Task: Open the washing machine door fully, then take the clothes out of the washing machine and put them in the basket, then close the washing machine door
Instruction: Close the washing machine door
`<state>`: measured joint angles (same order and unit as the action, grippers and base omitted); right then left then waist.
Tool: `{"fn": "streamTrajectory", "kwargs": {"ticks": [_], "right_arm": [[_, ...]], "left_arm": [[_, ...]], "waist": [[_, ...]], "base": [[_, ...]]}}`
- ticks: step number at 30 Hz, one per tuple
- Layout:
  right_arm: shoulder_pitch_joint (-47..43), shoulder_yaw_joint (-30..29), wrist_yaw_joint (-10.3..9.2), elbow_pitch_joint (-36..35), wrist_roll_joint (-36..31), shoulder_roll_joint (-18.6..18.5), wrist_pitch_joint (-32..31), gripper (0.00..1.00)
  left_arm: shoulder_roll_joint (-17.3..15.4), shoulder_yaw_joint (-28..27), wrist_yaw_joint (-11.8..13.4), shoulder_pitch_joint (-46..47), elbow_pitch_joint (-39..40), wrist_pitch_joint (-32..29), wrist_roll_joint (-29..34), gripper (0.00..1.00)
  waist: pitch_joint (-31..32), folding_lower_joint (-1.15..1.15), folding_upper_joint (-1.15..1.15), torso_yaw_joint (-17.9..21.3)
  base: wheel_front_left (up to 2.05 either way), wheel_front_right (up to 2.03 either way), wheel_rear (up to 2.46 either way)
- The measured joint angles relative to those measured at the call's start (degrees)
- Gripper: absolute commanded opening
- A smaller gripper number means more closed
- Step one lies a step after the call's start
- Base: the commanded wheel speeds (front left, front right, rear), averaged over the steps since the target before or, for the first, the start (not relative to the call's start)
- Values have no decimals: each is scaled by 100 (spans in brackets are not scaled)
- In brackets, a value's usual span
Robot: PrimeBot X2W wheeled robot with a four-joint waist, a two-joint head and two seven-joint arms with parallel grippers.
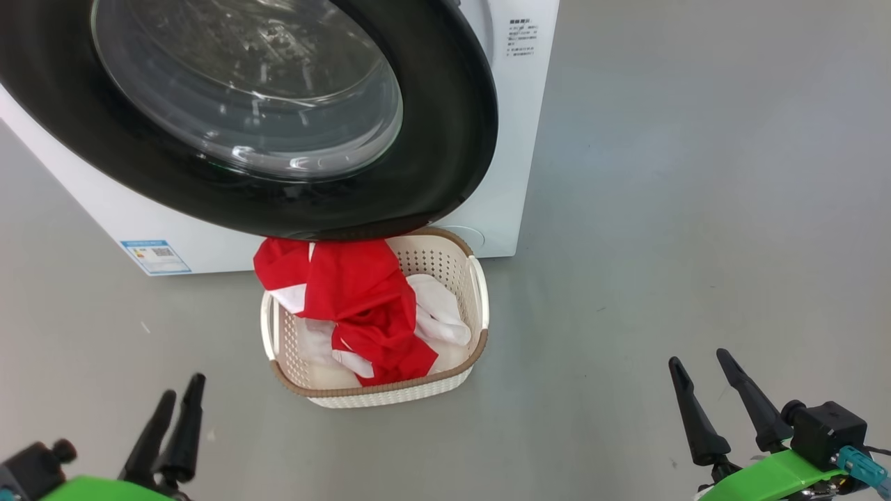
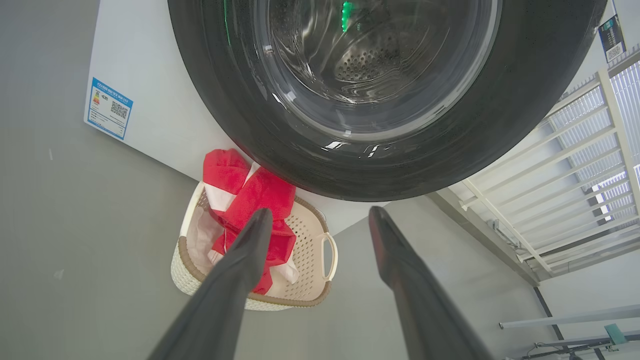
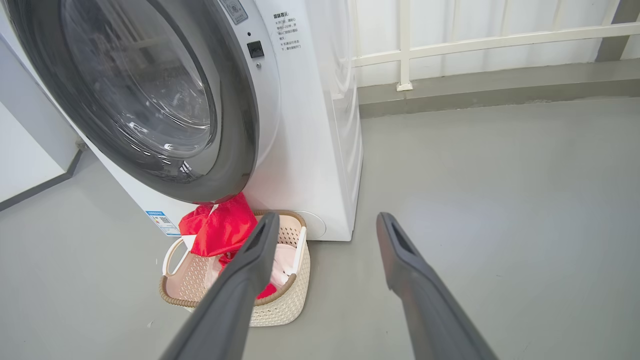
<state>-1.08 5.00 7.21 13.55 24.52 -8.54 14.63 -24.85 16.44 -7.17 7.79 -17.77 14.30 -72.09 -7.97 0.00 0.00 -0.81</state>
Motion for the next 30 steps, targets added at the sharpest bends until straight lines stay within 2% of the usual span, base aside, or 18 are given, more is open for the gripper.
{"fn": "streamTrajectory", "kwargs": {"ticks": [11, 29, 30], "right_arm": [[-135, -90, 0, -1, 11, -21, 0, 100], [-137, -242, 0, -35, 16, -14, 0, 100], [-137, -242, 0, -35, 16, -14, 0, 100]], "left_arm": [[414, -314, 0, -225, -291, 0, 1290, 100], [1345, -1544, -1, -597, 109, 0, 4109, 100], [1345, -1544, -1, -597, 109, 0, 4109, 100]], "waist": [[48, 0, 0, 17], [91, 0, 0, 8], [91, 0, 0, 8]], "base": [[0, 0, 0], [0, 0, 0], [0, 0, 0]]}}
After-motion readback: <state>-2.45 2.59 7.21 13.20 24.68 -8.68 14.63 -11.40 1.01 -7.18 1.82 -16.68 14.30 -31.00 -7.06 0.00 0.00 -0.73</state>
